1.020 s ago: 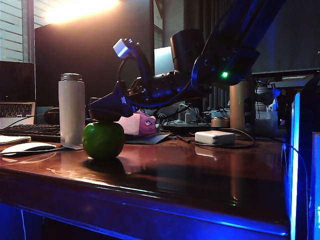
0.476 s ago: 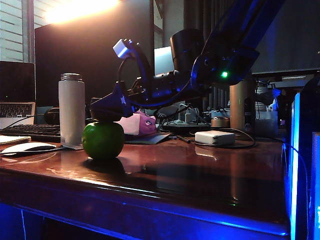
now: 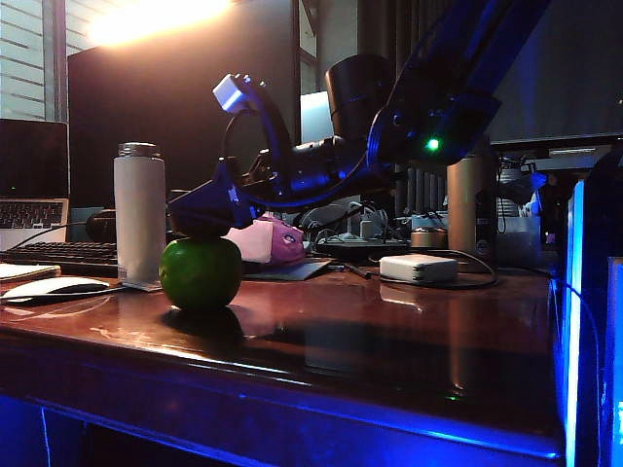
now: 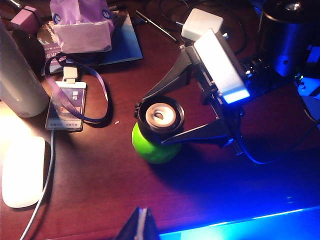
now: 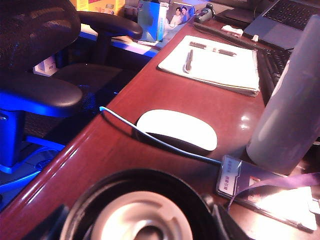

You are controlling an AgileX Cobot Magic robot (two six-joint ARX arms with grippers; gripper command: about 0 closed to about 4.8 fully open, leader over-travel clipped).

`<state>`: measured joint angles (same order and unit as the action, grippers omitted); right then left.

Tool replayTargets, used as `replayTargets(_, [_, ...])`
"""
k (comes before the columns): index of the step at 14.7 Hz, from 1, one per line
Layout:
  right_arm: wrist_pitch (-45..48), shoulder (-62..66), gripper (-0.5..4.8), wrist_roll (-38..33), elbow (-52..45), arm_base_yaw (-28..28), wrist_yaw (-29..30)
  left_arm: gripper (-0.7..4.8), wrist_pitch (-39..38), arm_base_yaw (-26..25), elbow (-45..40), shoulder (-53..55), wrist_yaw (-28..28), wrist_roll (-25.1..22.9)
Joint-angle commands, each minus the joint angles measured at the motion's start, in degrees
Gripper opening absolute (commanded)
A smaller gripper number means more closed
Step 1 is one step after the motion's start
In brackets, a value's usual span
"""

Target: Stack the black thermos bottle cap from the table onto the green apple.

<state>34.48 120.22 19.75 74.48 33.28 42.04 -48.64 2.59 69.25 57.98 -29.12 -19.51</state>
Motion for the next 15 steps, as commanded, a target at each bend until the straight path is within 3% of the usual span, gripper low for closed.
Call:
replayTargets(1, [0.07,-0.13,3.47,-0.20,0.09,0.09,-1.27,-0.05,0.74,0.02,0.24,-0.11,-0.28,-0.04])
replayTargets(15, [-1.11,-0.13,3.47,0.09,0.09,0.09,-2.45,-0.05,0.74,0.02,0.24,-0.11,-0.26,-0.04])
